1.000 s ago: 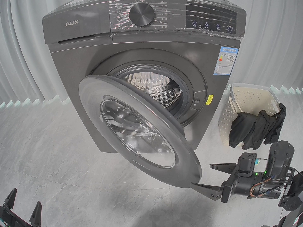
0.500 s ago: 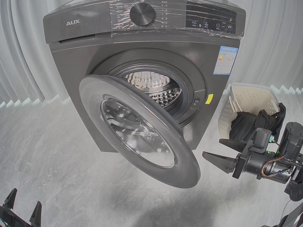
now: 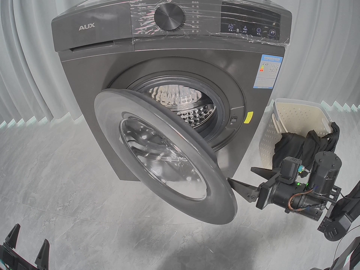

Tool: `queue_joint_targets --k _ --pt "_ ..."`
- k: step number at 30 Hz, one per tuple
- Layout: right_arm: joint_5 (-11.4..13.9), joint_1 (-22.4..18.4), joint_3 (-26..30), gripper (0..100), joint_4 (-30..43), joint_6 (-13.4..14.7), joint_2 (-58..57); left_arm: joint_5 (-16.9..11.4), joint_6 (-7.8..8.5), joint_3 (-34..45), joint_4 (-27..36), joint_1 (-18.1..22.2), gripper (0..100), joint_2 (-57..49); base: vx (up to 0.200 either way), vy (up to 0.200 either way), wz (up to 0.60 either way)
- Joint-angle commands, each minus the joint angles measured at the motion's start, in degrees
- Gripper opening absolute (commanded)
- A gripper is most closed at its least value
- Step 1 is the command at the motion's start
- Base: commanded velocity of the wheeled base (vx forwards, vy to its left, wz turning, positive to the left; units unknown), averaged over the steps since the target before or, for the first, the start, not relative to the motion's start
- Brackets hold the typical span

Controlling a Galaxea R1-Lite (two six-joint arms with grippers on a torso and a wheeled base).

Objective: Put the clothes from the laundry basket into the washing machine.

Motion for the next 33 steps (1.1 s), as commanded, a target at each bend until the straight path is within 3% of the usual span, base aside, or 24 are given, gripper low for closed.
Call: queue_joint_targets --k 1,9,15,17,28,33 --pt "0.0 2.9 1.6 100 -0.3 -0.1 3.5 0.0 -0.01 0.9 0.0 0.0 100 -1.0 0.0 0.0 0.0" --pt "-0.6 6.0 1.1 100 -0.7 -0.5 3.6 0.0 -0.01 1.0 0.0 0.0 100 -0.9 0.0 0.0 0.0" --pt "-7.6 5.1 -4.5 100 -0.7 -0.1 8.6 -0.1 -0.01 0.9 0.0 0.0 100 -1.0 0.0 0.0 0.0" --pt "-8.9 4.3 -6.7 100 -0.7 -0.1 10.8 -0.1 -0.01 1.0 0.0 0.0 100 -1.0 0.0 0.0 0.0" --pt "-9.3 0.5 -18.3 100 0.2 -0.4 21.6 -0.1 -0.01 1.0 0.0 0.0 100 -1.0 0.0 0.0 0.0" --pt "-9.2 0.5 -20.0 100 0.4 -0.6 23.8 -0.1 -0.01 0.9 0.0 0.0 100 -1.0 0.0 0.0 0.0"
